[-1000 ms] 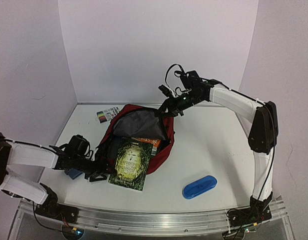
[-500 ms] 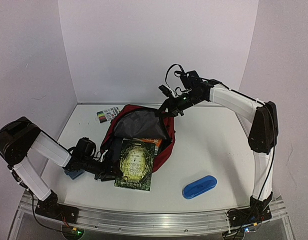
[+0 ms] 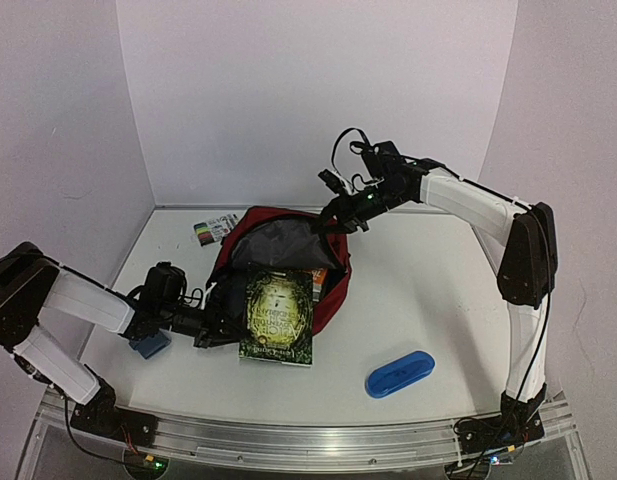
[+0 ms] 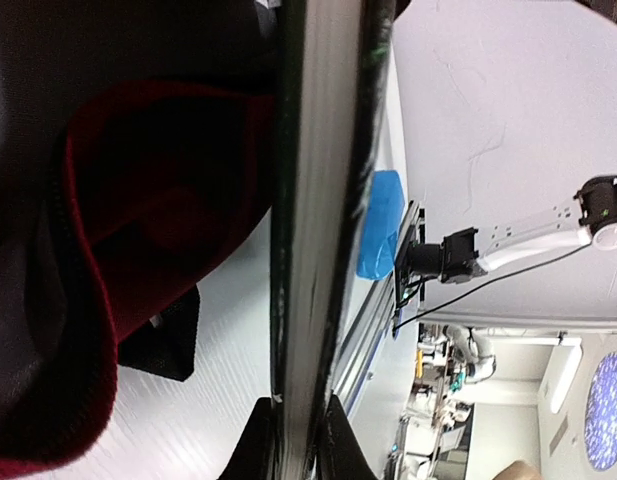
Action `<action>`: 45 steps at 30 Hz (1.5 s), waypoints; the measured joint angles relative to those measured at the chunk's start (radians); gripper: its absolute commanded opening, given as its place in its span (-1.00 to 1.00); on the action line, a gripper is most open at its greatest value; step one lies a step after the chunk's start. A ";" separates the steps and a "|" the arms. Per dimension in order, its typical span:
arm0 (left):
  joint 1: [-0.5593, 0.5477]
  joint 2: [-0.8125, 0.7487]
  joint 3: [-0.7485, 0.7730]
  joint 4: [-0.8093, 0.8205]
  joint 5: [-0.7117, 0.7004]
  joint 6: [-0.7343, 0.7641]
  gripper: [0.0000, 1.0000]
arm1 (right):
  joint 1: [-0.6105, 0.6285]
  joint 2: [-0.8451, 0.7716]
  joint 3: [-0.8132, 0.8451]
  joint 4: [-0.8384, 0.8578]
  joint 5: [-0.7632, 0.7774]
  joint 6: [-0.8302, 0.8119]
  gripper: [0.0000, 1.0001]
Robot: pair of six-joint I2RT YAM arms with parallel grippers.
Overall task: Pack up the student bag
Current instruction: Place the book in the student bag.
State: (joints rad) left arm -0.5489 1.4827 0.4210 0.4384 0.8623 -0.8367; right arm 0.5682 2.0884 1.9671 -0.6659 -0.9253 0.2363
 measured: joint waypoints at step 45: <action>0.120 0.270 0.437 -0.033 0.007 -0.289 -0.38 | 0.000 -0.065 0.016 0.003 -0.038 -0.015 -1.00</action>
State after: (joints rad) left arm -0.4286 1.7527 0.8578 0.4051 0.8691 -1.1255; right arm 0.5682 2.0232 1.9827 -0.6629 -0.9630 0.2212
